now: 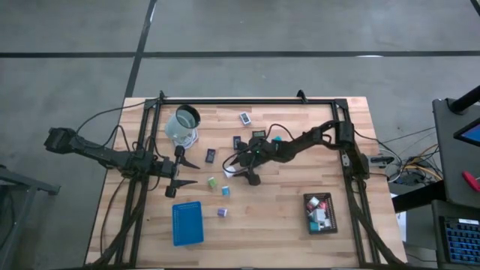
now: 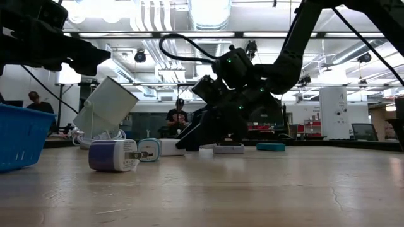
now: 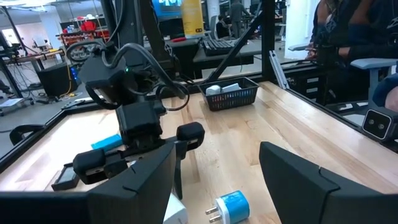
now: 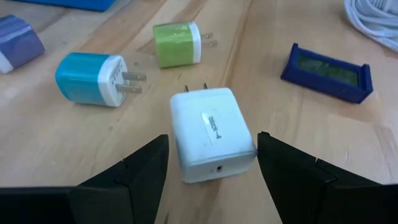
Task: Pick & Place Office items
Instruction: Put the white charger adapter into the black bin
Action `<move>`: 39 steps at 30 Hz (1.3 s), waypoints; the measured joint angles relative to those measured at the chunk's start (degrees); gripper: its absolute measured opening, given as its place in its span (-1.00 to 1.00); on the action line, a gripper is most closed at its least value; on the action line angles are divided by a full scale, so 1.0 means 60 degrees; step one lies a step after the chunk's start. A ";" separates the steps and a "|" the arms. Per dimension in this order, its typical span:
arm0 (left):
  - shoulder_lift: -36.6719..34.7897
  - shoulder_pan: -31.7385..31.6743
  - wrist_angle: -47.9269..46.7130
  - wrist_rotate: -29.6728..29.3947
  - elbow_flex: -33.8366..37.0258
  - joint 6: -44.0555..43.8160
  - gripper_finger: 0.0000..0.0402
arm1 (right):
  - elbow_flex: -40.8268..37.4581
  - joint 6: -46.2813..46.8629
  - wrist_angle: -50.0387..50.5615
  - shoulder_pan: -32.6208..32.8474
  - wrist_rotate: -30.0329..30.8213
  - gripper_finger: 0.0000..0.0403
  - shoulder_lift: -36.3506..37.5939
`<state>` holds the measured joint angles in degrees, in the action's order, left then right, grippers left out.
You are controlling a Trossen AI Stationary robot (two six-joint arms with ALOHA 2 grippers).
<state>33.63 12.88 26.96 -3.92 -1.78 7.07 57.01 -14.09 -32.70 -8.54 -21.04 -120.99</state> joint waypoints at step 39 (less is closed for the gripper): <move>0.0000 0.0001 -0.0001 0.0002 0.0000 0.0000 0.18 | 0.0140 -0.0012 0.0133 0.0004 -0.0080 0.33 0.0000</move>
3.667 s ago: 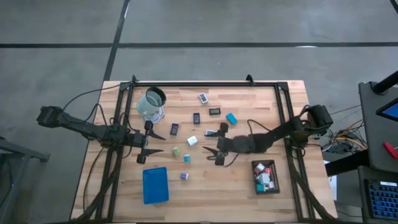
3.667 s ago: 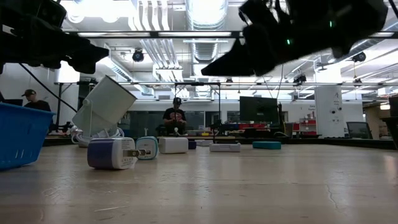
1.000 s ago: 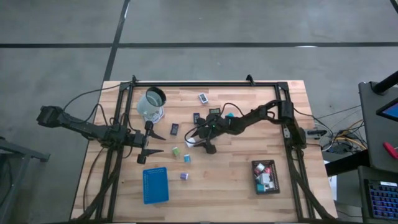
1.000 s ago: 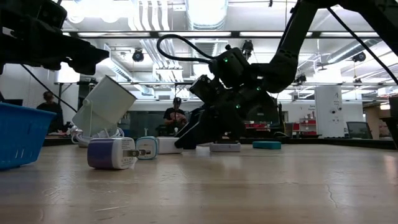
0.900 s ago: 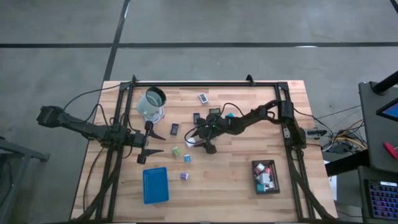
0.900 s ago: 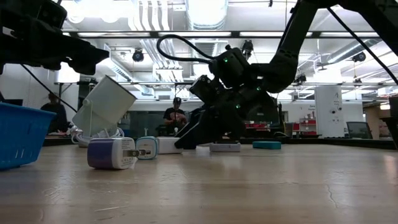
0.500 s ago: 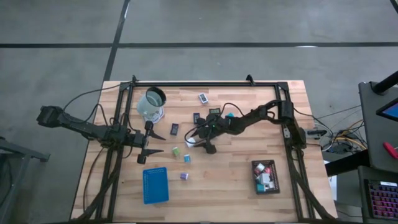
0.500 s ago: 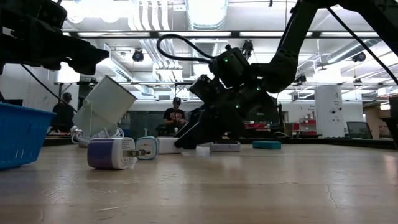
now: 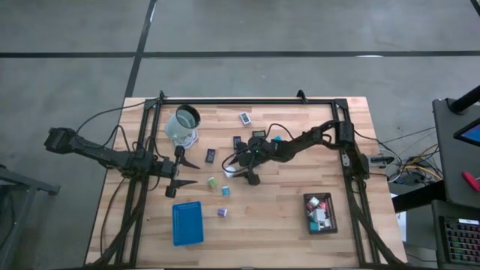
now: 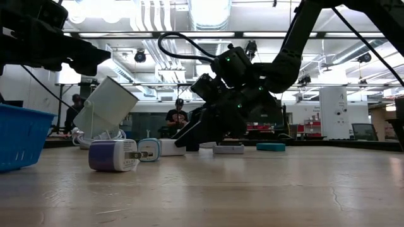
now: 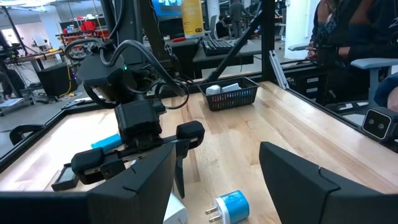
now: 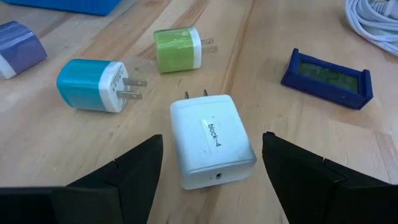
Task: Pick & Place Office items
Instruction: Put the white charger adapter into the black bin
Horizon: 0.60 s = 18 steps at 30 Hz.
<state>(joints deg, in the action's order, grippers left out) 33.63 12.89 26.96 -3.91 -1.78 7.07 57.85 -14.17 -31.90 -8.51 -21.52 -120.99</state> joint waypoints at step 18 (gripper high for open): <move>0.0000 -0.0001 0.0001 -0.0002 0.0000 0.0000 0.18 | -0.0001 0.0039 0.0011 0.0001 0.0040 0.26 0.0001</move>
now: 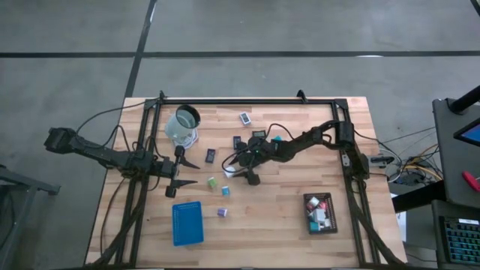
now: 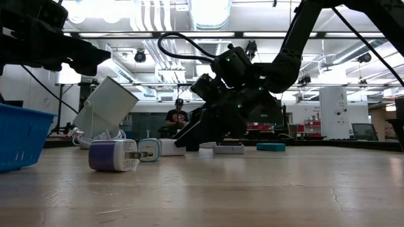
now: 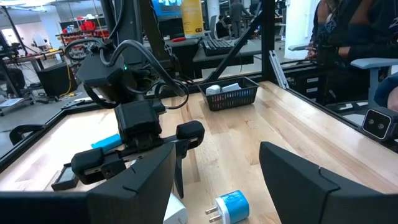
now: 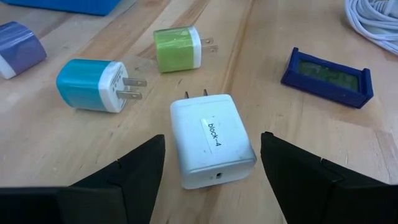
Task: Pick & Place Office items
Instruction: Put the white charger adapter into the black bin
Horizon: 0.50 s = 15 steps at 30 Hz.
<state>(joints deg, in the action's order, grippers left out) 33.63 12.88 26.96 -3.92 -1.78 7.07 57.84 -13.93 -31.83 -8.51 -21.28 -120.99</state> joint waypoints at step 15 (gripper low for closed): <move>0.0000 0.0004 -0.0004 0.0002 0.0000 0.0000 0.18 | 0.0004 -0.0002 0.0011 -0.0001 0.0119 -0.08 0.0007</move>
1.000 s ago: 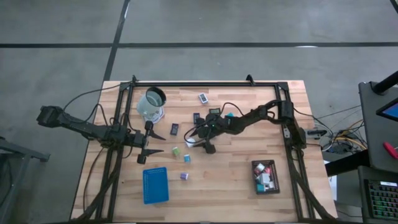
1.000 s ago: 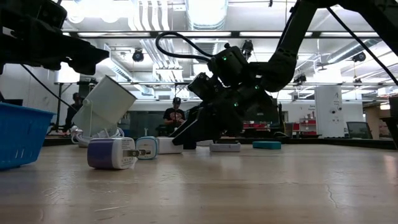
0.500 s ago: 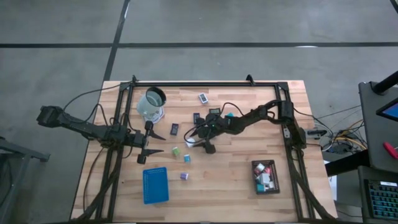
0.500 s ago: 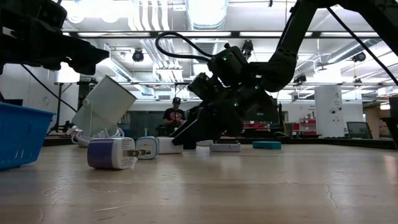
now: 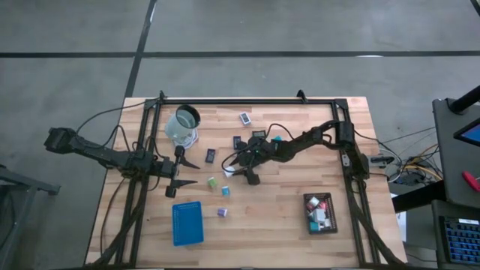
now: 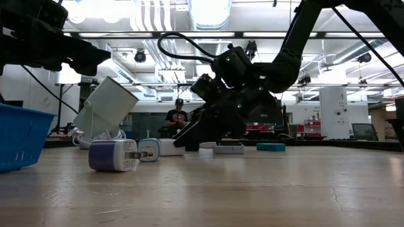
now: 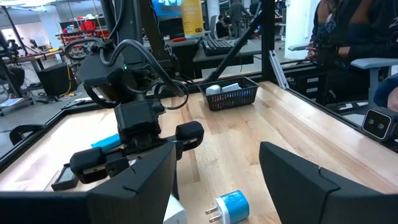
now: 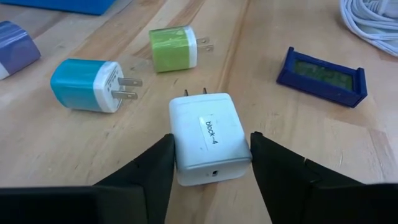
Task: Pick & Place Office items
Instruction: Put the white charger adapter into the black bin
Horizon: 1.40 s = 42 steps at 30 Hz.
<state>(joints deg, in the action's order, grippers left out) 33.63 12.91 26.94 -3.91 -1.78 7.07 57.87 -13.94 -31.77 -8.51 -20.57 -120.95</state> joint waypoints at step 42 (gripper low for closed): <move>0.0000 -0.0004 0.0000 -0.0002 0.0000 0.0000 0.18 | -0.0018 0.0369 0.0518 0.0004 0.0219 -0.12 0.1185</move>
<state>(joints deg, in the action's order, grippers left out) 33.63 12.88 26.94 -3.92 -1.78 7.07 57.76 -11.73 -28.66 -8.49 -19.25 -113.83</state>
